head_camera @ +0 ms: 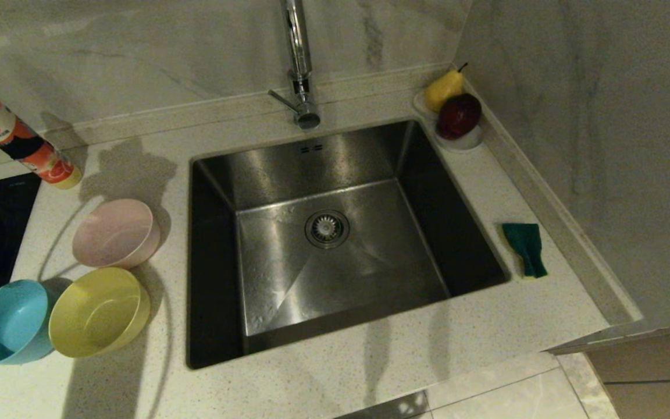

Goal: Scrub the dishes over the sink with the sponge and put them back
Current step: Turn on the faucet

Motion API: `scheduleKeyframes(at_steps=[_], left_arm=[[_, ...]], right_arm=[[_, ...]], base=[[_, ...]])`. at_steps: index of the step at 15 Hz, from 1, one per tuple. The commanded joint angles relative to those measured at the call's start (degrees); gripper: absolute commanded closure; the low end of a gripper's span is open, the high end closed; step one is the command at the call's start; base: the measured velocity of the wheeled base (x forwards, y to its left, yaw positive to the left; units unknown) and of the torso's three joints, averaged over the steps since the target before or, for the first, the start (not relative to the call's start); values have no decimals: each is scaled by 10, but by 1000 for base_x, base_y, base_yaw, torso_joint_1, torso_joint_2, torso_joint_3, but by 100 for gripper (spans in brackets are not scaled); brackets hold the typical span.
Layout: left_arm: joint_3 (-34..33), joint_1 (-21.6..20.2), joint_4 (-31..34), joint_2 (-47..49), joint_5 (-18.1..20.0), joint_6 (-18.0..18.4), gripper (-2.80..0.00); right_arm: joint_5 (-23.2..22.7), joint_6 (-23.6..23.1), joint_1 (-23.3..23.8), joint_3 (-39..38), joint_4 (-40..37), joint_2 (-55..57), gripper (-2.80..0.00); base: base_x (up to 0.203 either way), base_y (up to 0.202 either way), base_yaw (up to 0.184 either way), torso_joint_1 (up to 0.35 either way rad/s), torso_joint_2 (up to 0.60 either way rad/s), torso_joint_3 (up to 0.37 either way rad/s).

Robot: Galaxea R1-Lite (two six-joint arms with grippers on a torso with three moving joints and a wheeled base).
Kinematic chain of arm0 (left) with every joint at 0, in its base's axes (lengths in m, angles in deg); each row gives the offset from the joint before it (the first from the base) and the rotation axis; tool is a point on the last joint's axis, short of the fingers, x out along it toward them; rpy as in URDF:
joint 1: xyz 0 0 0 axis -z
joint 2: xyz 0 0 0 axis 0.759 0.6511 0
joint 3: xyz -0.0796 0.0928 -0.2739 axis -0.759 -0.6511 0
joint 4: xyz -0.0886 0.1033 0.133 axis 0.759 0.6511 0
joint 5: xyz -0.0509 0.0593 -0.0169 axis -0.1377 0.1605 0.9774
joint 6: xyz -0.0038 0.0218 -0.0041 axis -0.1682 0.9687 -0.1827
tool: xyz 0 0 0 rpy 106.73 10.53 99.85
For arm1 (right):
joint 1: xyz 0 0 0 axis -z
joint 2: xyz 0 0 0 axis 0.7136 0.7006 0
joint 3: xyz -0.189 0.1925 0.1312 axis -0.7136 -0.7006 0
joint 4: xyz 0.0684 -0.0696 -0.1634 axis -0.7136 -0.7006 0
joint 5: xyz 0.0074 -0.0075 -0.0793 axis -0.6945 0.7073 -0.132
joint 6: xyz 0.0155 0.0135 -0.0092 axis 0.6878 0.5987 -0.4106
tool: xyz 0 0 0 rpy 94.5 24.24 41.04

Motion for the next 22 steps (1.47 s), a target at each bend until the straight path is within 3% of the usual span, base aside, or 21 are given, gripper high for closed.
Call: scheduleKeyframes(at_steps=[1, 3, 6, 8, 11, 14, 17, 21, 22], left_arm=[[-43, 49, 164, -108, 63, -12, 0], [-57, 67, 256, -130, 171, -60, 0], [-49, 69, 321, -123, 367, -84, 0], [-23, 71, 328, -70, 419, -88, 0], [63, 88, 318, 37, 447, -134, 0], [116, 113, 243, 137, 454, -173, 0], [172, 136, 210, 206, 456, -186, 0], [257, 172, 196, 280, 460, -253, 0], [267, 176, 160, 294, 461, -270, 0]], right_arm=[[0, 0, -1, 0, 0, 1, 0], [0, -1, 0, 0, 0, 1, 0], [0, 0, 0, 0, -1, 1, 0], [0, 0, -1, 0, -1, 1, 0], [0, 0, 0, 0, -1, 1, 0], [0, -1, 0, 0, -1, 1, 0], [0, 0, 0, 0, 0, 0, 0], [0, -1, 0, 0, -1, 1, 0], [0, 0, 0, 0, -1, 1, 0]], base=[[0, 0, 0, 0, 0, 0], [0, 0, 0, 0, 0, 0], [0, 0, 0, 0, 0, 0], [0, 0, 0, 0, 0, 0], [0, 0, 0, 0, 0, 0], [0, 0, 0, 0, 0, 0], [0, 0, 0, 0, 0, 0], [0, 0, 0, 0, 0, 0], [0, 0, 0, 0, 0, 0]])
